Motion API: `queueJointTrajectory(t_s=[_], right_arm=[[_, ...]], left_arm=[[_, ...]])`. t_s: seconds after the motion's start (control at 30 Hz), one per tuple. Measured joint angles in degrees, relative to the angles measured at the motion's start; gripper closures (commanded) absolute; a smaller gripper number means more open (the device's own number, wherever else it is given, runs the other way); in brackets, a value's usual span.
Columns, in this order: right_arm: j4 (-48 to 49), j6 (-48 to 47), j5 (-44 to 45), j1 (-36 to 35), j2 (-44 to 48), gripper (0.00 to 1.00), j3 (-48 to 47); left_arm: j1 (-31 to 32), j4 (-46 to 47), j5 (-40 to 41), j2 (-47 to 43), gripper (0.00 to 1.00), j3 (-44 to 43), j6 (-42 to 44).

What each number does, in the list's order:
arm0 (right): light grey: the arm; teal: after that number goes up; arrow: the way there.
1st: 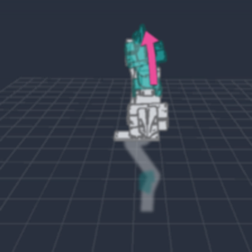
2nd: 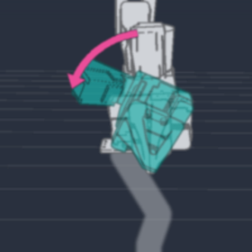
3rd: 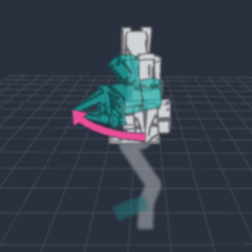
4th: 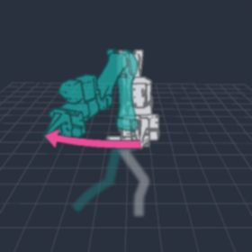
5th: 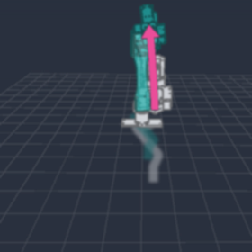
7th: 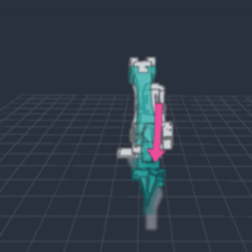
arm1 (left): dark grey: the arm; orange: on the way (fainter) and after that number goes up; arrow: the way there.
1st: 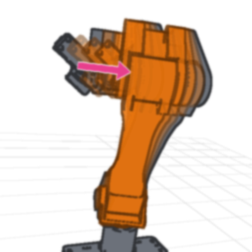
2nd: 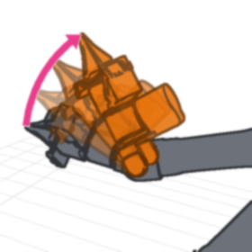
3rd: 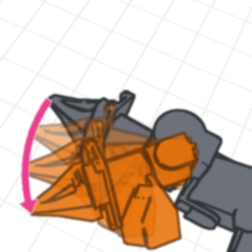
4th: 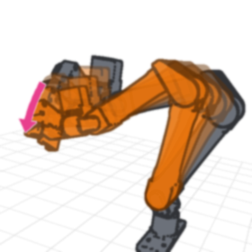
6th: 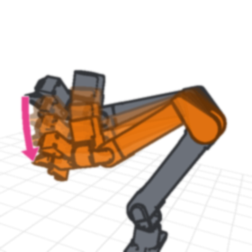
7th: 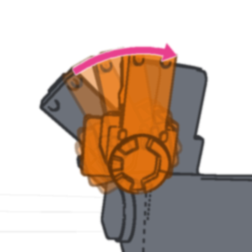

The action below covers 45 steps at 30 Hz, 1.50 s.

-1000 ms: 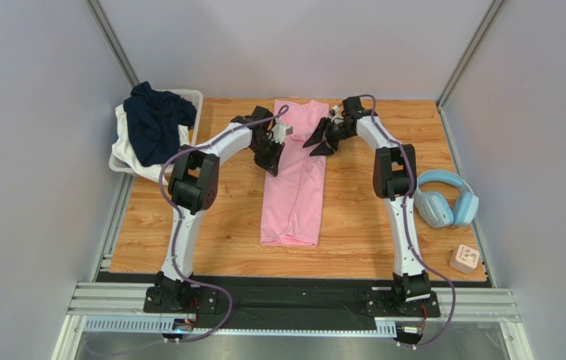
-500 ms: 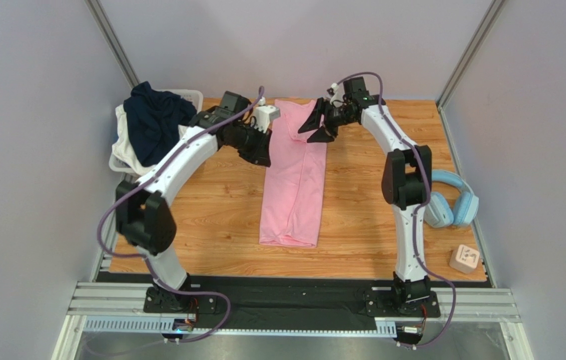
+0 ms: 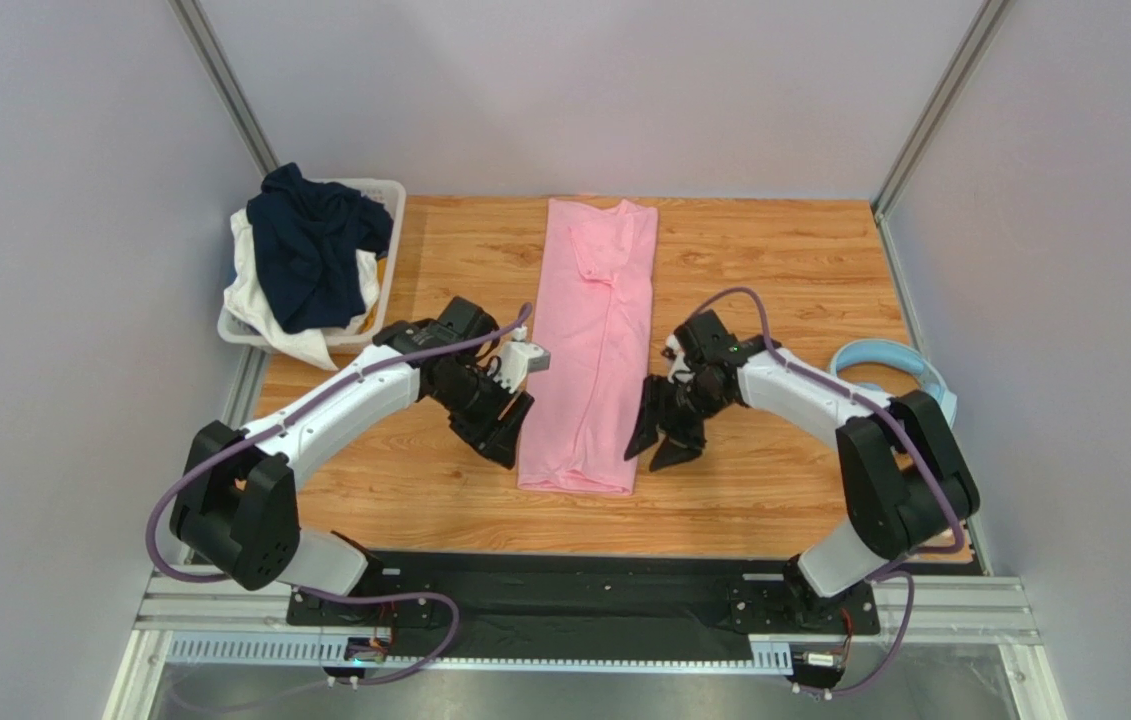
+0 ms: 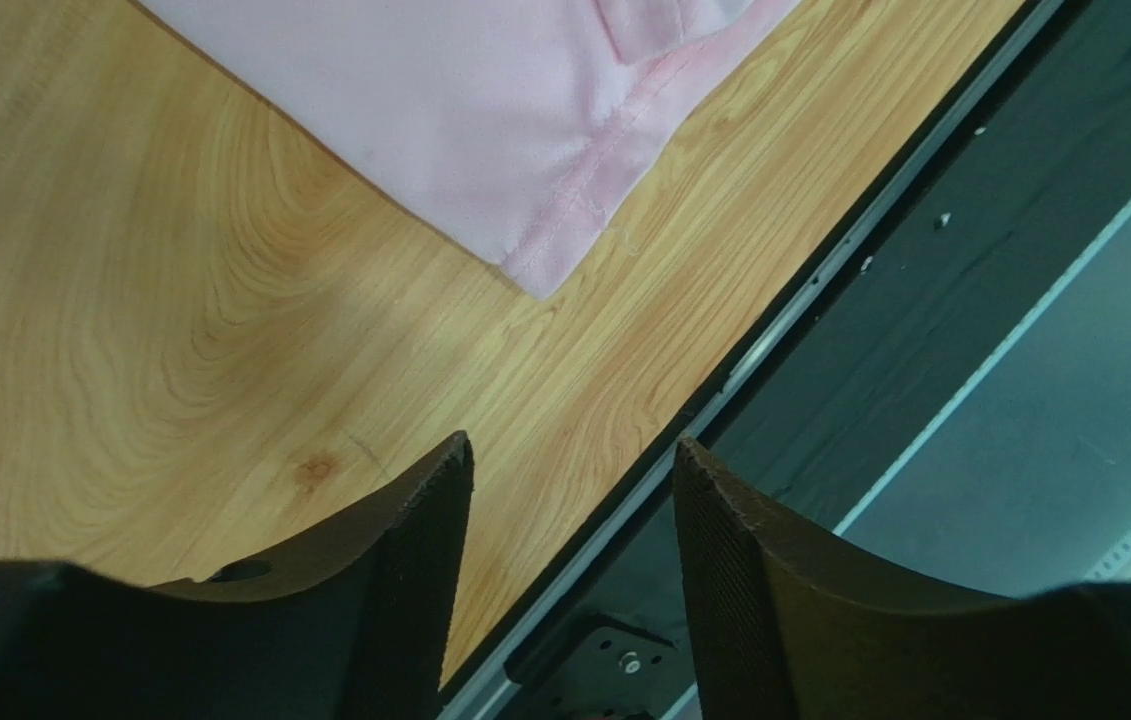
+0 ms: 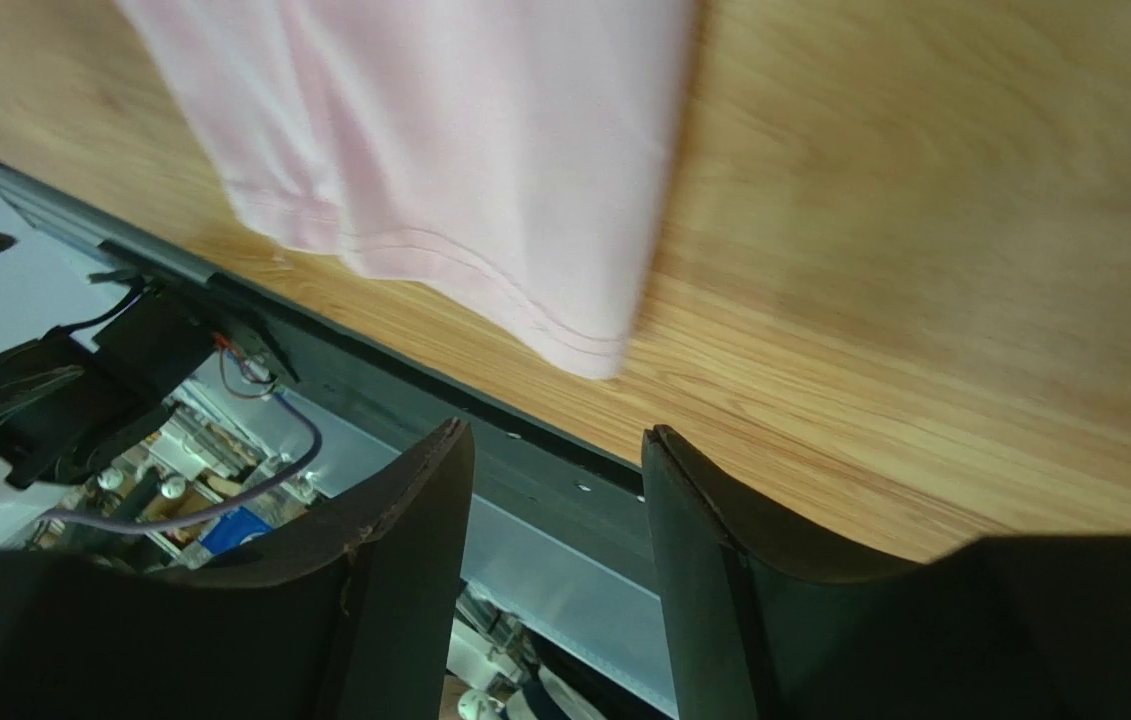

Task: Fold and stack the t-shirts
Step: Grab the bottom of the folded rectangular tshirt with both arms

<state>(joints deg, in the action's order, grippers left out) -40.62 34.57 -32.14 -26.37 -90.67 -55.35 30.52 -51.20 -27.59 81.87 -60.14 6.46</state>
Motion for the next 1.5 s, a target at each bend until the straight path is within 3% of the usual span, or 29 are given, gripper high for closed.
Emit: queueJointTrajectory(t_s=[0.13, 0.33, 0.93, 1.5], right_arm=[[1.6, 3.3, 3.3, 0.6, 5.9, 0.46, 8.3], [8.0, 7.2, 4.2, 0.5, 10.2, 0.47, 12.0], [19.1, 12.0, 2.6, -2.4, 3.3, 0.52, 16.9], [26.2, 14.5, -3.3, -3.6, -1.2, 0.57, 17.4]], left_arm=[[1.5, 1.2, 1.8, -0.1, 0.38, 2.5, 0.4], [1.7, 4.9, 3.4, 0.2, 0.37, 3.3, 0.5], [2.5, 8.3, 2.7, 15.5, 0.34, 3.0, -1.0], [2.5, 8.7, 0.2, 17.8, 0.21, 0.4, -3.7]])
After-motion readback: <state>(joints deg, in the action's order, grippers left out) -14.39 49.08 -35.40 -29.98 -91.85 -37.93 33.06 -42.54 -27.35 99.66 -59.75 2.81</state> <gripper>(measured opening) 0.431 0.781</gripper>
